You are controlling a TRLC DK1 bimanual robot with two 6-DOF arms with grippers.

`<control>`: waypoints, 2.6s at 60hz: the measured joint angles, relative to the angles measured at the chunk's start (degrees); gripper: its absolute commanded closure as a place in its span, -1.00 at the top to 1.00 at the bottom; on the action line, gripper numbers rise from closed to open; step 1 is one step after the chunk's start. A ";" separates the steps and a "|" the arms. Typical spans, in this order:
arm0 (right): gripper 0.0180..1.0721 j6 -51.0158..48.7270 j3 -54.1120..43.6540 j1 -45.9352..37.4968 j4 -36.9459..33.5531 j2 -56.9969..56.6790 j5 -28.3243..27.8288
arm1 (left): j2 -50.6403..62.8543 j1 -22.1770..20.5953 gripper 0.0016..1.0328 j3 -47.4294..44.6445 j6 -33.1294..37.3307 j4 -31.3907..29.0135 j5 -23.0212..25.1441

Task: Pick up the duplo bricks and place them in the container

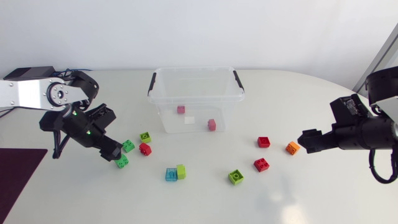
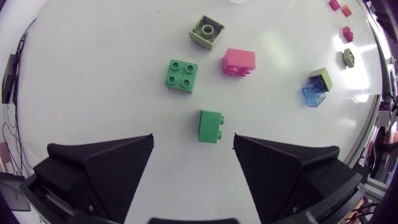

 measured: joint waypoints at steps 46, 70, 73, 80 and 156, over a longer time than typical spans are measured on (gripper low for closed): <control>0.66 -15.98 -0.79 1.16 1.79 3.80 0.44 | 11.21 -3.41 -0.45 1.75 3.93 2.97 -0.22; 0.61 -22.91 8.31 -2.86 4.46 25.57 -0.33 | -1.70 -3.45 -0.46 3.80 4.85 -1.53 4.57; 0.61 -22.91 9.31 -2.86 4.44 27.69 -0.31 | -3.30 -3.45 -0.46 4.92 4.83 -1.97 5.79; 0.45 -22.91 11.37 -2.86 4.42 31.76 0.35 | -6.08 -3.45 -0.46 8.17 4.35 -2.27 9.16; -0.50 -8.87 40.83 22.49 -10.43 26.21 3.30 | 13.07 -6.51 0.90 33.97 -14.84 11.34 16.11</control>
